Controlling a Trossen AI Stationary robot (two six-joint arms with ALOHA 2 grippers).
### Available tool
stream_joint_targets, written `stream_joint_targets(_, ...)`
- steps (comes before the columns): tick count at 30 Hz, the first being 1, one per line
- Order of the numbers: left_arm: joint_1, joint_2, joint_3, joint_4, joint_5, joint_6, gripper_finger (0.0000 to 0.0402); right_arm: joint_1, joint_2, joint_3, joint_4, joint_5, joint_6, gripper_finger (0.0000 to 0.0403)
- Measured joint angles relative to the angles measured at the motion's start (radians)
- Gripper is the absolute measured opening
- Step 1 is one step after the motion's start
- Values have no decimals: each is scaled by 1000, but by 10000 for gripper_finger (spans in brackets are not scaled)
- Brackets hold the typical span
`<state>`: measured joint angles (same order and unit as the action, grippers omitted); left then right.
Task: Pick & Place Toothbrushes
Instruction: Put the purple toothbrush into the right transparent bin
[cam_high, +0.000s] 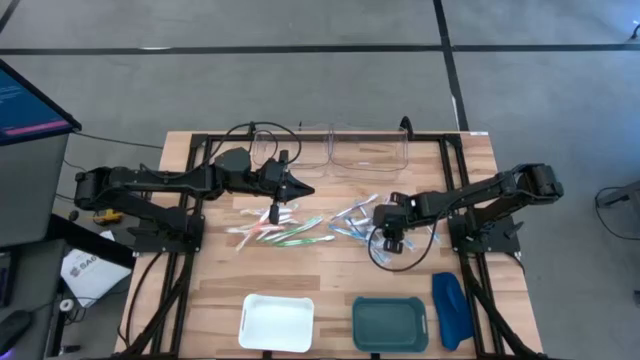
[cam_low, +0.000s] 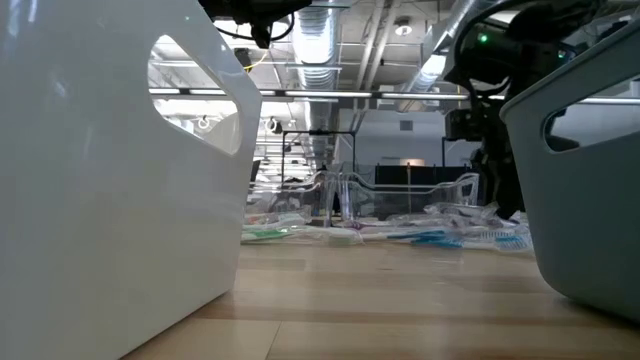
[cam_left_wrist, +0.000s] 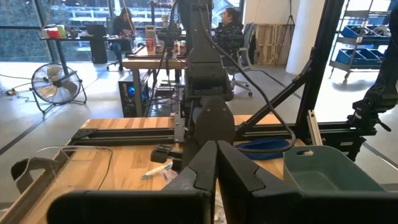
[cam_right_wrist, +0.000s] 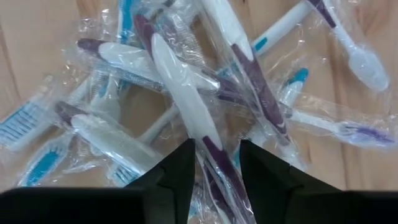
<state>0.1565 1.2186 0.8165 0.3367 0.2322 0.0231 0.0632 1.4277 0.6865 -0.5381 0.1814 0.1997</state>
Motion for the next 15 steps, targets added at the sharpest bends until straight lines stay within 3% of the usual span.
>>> stream_joint_targets(8,0,0,0,0,0,0,8,1,0,0,0,0,3,100)
stream_joint_targets(15,0,0,0,0,0,1,8,1,0,0,0,0,3,46)
